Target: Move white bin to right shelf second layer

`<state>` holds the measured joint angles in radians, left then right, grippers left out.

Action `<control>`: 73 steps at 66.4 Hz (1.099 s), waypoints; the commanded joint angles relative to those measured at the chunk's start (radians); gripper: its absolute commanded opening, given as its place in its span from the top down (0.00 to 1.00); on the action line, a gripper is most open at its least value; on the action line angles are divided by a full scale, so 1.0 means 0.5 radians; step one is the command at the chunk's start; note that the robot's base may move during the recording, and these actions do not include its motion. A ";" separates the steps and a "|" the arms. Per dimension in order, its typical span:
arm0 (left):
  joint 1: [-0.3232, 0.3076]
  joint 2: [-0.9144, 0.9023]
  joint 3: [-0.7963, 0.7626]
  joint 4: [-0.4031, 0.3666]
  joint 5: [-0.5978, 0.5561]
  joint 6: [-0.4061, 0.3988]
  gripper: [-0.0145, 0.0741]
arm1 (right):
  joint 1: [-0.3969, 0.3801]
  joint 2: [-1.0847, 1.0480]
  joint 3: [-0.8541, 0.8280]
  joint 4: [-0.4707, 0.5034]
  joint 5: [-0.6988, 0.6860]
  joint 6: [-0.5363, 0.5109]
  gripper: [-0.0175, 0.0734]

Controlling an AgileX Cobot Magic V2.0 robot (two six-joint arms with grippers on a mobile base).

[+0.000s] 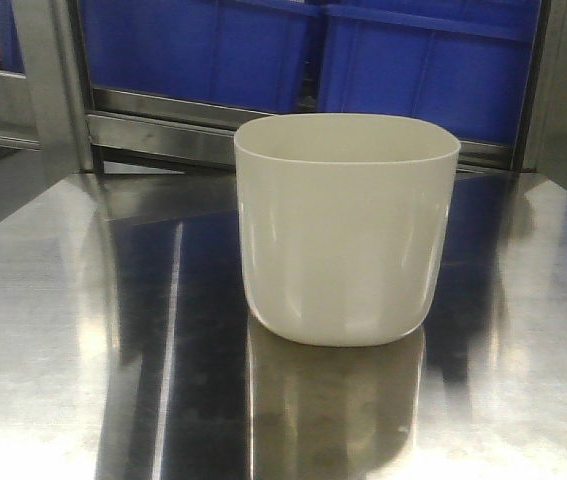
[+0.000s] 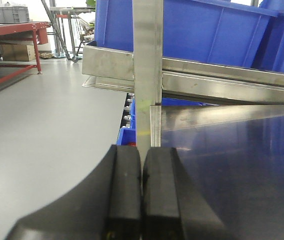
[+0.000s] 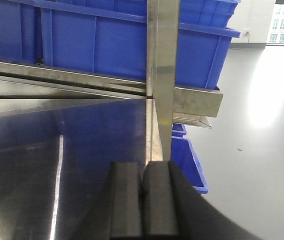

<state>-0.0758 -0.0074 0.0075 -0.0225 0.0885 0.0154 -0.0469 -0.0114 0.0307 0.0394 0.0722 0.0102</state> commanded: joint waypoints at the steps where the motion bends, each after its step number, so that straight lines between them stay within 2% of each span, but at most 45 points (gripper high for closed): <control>1: -0.016 -0.032 0.074 -0.013 -0.158 -0.006 0.74 | -0.009 -0.038 -0.035 -0.005 -0.178 -0.020 0.75; 73: -0.016 -0.032 0.074 -0.013 -0.158 -0.006 0.74 | -0.009 -0.038 -0.035 -0.005 -0.170 -0.020 0.75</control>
<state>-0.0758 -0.0074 0.0075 -0.0225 0.0885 0.0154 -0.0469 -0.0114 0.0307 0.0394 0.0722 0.0102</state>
